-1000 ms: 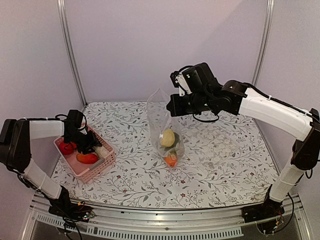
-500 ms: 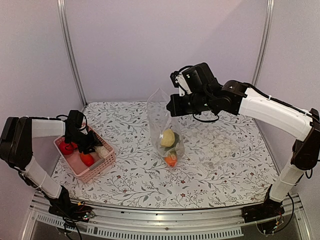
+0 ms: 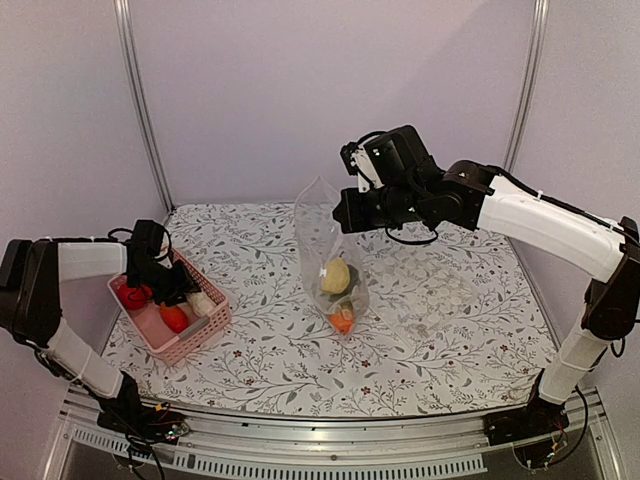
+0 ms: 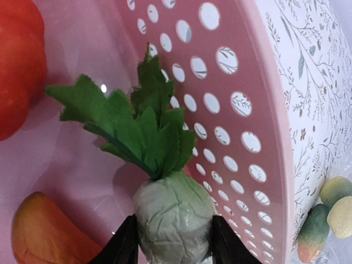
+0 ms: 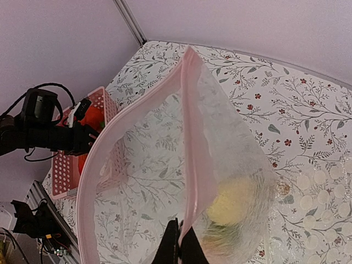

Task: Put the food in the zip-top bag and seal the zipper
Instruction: Pick up the fake vegetable from the bin.

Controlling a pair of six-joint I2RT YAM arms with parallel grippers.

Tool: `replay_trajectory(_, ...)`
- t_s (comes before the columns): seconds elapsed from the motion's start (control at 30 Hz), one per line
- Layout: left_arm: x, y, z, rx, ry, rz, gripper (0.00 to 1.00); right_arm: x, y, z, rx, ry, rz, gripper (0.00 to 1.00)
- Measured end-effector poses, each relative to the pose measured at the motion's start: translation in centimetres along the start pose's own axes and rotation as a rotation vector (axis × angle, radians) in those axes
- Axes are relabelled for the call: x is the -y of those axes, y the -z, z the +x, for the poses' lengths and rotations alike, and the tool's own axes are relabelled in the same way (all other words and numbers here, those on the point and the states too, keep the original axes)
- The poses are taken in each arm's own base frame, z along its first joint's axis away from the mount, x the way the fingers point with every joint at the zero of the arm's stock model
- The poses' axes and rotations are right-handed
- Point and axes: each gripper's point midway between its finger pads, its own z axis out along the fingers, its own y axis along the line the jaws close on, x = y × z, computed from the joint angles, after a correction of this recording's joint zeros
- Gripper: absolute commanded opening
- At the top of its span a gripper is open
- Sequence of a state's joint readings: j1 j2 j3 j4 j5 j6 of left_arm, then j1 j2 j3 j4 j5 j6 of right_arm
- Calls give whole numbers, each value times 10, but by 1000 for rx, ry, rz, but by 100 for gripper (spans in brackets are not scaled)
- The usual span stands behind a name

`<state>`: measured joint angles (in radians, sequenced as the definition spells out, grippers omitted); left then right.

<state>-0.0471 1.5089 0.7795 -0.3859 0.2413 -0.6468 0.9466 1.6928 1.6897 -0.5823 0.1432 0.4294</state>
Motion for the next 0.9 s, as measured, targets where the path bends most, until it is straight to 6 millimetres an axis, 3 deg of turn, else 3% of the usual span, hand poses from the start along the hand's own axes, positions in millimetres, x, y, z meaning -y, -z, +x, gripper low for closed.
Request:
replay_trajectory(0.23, 6, 32, -10, 114, -23, 21, 37, 0, 0, 0, 0, 0, -1, 0)
replay_trajectory(0.63, 46, 149, -17, 445, -123, 244, 36, -2, 0, 0, -1, -1, -8, 0)
replay_trajectory(0.77, 84, 188, -14, 474, -214, 389, 36, -4, 0, 0, -4, -1, -24, 0)
replay_trajectory(0.9, 140, 226, 1, 455, -357, 559, 35, -5, 0, 0, -4, -2, -30, 0)
